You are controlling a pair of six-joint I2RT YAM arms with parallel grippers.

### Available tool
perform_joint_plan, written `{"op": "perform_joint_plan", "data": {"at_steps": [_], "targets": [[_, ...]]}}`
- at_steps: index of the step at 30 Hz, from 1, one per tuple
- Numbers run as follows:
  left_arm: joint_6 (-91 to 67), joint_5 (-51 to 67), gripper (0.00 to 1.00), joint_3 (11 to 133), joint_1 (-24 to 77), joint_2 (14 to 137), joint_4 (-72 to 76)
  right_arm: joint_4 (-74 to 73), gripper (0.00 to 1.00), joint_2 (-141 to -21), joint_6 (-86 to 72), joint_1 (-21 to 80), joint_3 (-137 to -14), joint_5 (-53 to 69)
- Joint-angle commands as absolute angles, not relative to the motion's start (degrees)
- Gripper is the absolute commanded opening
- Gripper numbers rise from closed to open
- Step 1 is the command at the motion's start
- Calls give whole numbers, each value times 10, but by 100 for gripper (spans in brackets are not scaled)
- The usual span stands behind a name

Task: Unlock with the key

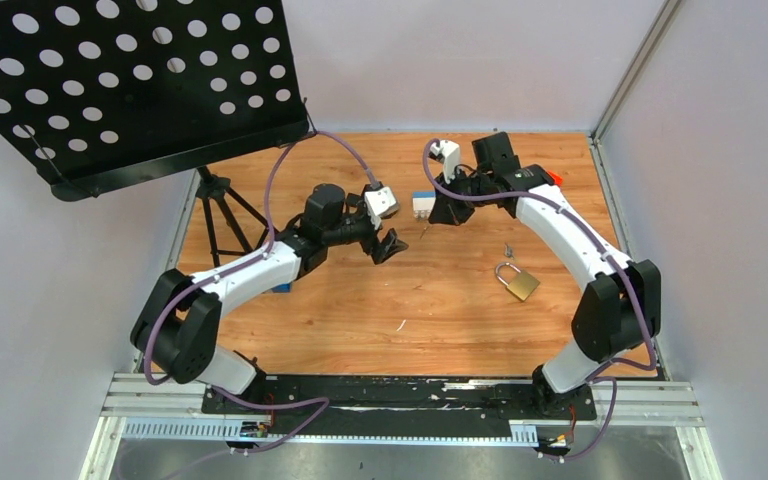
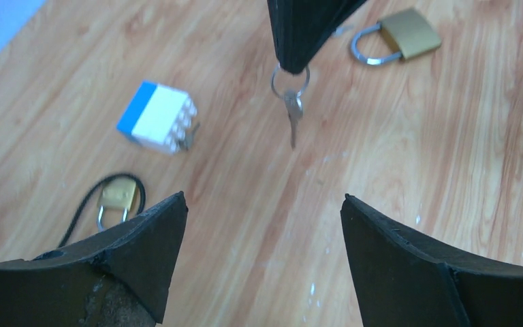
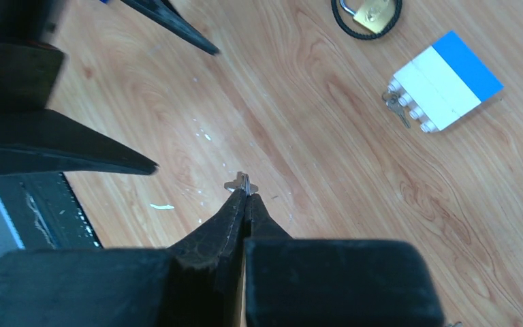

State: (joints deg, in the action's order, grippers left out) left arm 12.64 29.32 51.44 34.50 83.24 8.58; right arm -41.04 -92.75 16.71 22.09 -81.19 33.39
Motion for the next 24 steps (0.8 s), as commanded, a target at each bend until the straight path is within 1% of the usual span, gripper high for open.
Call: {"op": "perform_joint_plan", "data": {"at_steps": [1, 4, 13, 20, 24], "targets": [[67, 349, 89, 482, 350, 853, 302, -382, 0, -886, 127, 221, -839, 388], [52, 352, 88, 456, 354, 868, 398, -370, 0, -874, 106, 220, -839, 407], [-31, 363, 84, 433, 366, 921, 544, -346, 0, -846, 65, 220, -828, 429], [-47, 363, 69, 424, 373, 938, 593, -323, 0, -833, 45, 221, -812, 430], [-50, 351, 64, 421, 377, 941, 613, -317, 0, -835, 36, 220, -808, 432]]}}
